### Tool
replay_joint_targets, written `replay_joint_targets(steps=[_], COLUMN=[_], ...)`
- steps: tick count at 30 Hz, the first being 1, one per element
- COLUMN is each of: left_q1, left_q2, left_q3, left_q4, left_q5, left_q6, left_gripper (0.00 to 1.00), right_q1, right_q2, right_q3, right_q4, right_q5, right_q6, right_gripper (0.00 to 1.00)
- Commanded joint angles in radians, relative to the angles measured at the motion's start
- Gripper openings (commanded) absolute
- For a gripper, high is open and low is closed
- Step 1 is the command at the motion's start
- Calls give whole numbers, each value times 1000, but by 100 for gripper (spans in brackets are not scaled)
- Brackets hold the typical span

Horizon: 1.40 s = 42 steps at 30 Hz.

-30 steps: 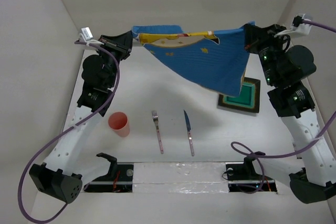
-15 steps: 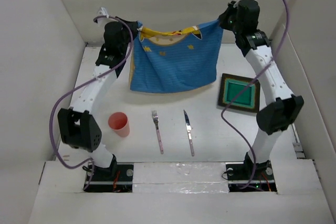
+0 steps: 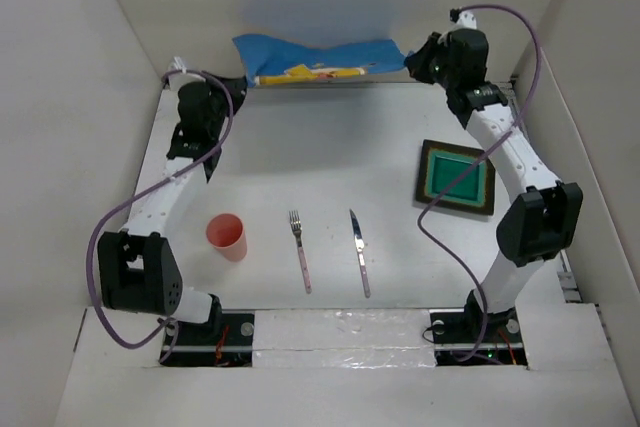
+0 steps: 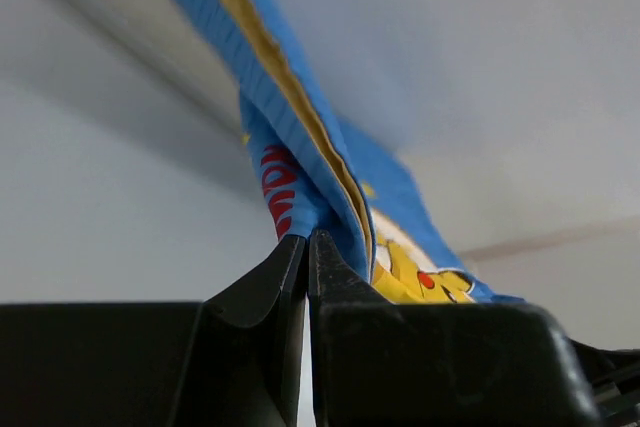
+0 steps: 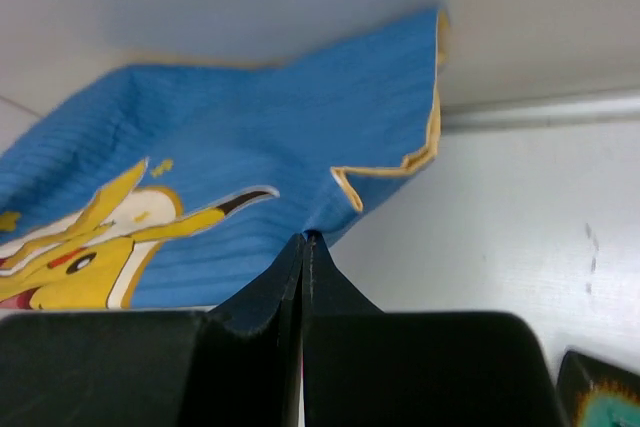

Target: Set the dinner table for one person

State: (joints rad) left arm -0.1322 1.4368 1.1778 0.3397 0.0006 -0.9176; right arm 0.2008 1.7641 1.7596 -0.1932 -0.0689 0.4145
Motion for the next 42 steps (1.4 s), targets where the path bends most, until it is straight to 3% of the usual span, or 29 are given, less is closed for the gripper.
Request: replay_joint_targets(steps=[1, 3, 6, 8, 11, 12, 15, 19, 23, 25, 26, 29, 30, 35, 38, 42], left_q1=[16, 16, 16, 42, 52, 52, 52, 40, -9, -33, -44, -44, -44, -44, -44, -44], left_q2=[-39, -38, -6, 43, 50, 31, -67, -144, -79, -59, -53, -36, -33, -27, 45, 193], left_q3=[-237, -393, -507, -511, -533, -550, -586, -525, -378, -356, -353, -348, -351, -372, -331, -262], left_q4=[207, 251, 306, 294, 260, 263, 227, 49, -143, -195, -202, -254, -271, -324, -370, -406], left_q5=[36, 41, 52, 102, 93, 78, 10, -89, -199, -255, -257, -222, -221, -264, -254, -200], left_q6=[-95, -148, -187, -188, -201, -202, -185, -63, 45, 86, 100, 135, 140, 186, 213, 272], left_gripper=[0, 0, 2, 15, 42, 57, 67, 67, 68, 67, 66, 65, 64, 53, 44, 40], right_q1=[-12, -12, -1, -11, -11, -11, 0, 19, 28, 15, 15, 15, 15, 25, 25, 34], right_q2=[-51, -80, -52, -34, -34, -41, -81, -133, -172, -183, -189, -209, -216, -333, -359, -399], right_q3=[-272, -450, -552, -609, -695, -719, -798, -848, -850, -845, -848, -854, -859, -914, -931, -966], right_q4=[184, 291, 337, 334, 369, 382, 405, 397, 335, 316, 307, 288, 287, 300, 316, 350], right_q5=[-37, -35, -45, -55, -58, -57, -49, -5, 116, 129, 129, 107, 100, 142, 118, 112], right_q6=[12, 17, 24, 23, 29, 32, 52, 60, 66, 69, 63, 49, 46, 35, 26, 26], right_gripper=[0, 0, 0, 0, 0, 0, 0, 0, 3, 15, 28, 49, 51, 53, 45, 41])
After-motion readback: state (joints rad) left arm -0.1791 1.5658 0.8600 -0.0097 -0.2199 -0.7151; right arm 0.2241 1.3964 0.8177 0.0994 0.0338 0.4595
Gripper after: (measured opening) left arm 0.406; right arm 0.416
